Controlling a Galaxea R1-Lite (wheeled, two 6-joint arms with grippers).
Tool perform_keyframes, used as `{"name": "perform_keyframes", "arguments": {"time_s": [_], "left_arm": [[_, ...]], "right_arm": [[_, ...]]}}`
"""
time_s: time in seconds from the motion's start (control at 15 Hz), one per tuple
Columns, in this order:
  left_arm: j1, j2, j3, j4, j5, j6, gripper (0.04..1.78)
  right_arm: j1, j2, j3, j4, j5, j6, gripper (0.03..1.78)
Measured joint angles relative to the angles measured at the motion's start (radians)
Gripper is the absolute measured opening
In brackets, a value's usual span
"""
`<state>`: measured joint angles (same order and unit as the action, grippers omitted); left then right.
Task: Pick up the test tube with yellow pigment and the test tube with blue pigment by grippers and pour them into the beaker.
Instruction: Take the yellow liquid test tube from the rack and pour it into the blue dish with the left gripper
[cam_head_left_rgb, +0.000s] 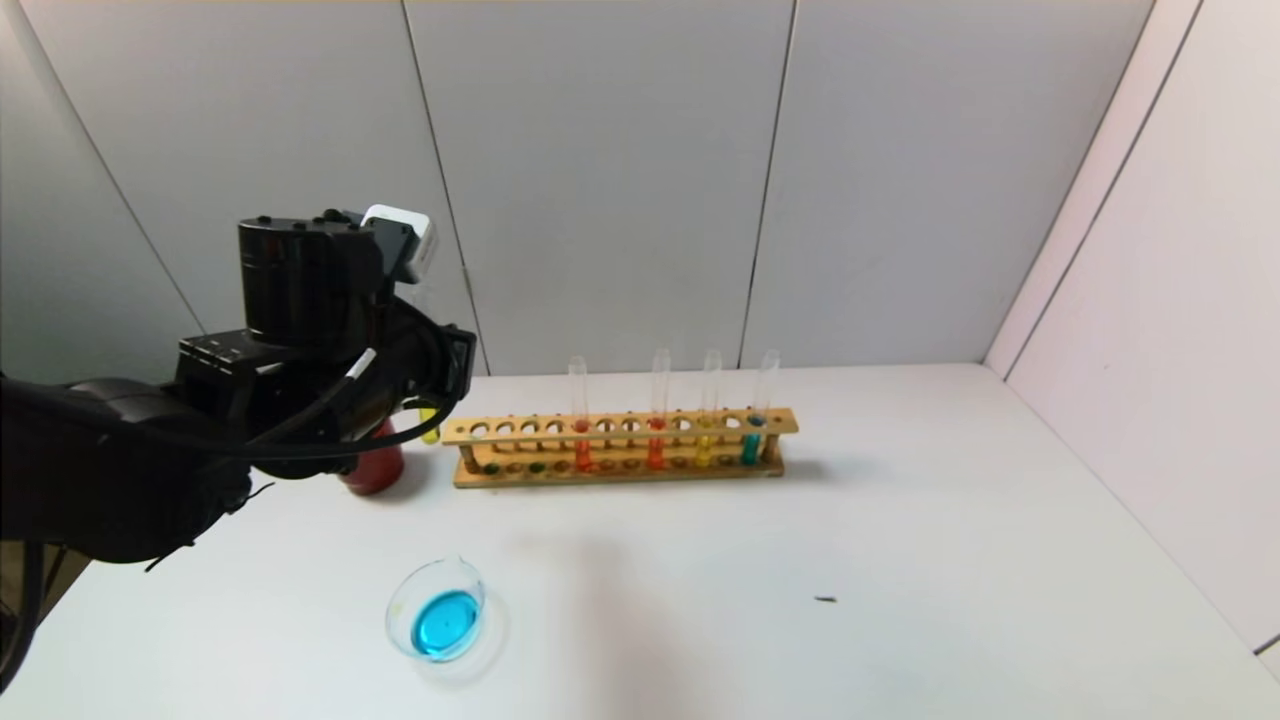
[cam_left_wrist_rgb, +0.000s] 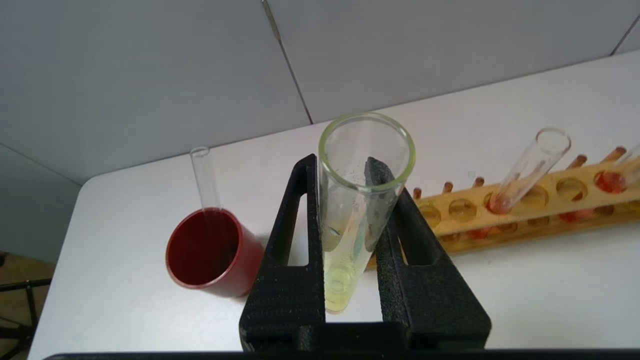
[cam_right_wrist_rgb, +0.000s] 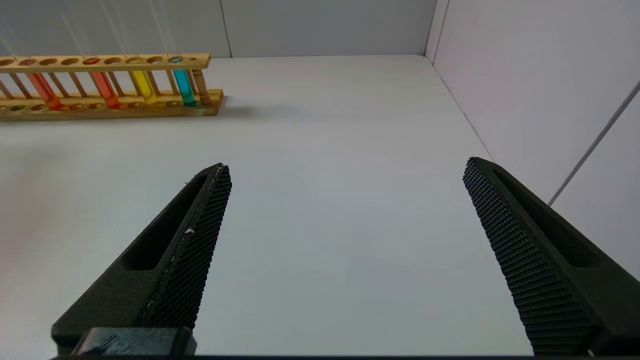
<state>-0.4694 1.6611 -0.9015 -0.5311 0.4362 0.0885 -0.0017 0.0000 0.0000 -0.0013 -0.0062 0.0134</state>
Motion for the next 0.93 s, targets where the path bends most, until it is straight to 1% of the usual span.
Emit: {"name": "perform_keyframes", "arguments": {"time_s": [0.27,0.47,0.73,0.93], "left_arm": [[0.005,-0.085,0.127,0.007,0.001,0.047,0.34],[0.026,-0.123,0.222,0.006,-0.002,0.127,0.34],[0.044,-0.139,0.316,0.008,-0.011,0.236,0.34],[0.051,-0.118,0.355,0.008,-0.031,0.315,0.34]], "right_arm": [[0.000,0.000,0.000,0.000,0.000,0.000,1.70],[0.000,0.000,0.000,0.000,0.000,0.000,1.70],[0.000,0.000,0.000,0.000,0.000,0.000,1.70],[0.000,0.000,0.000,0.000,0.000,0.000,1.70]]}}
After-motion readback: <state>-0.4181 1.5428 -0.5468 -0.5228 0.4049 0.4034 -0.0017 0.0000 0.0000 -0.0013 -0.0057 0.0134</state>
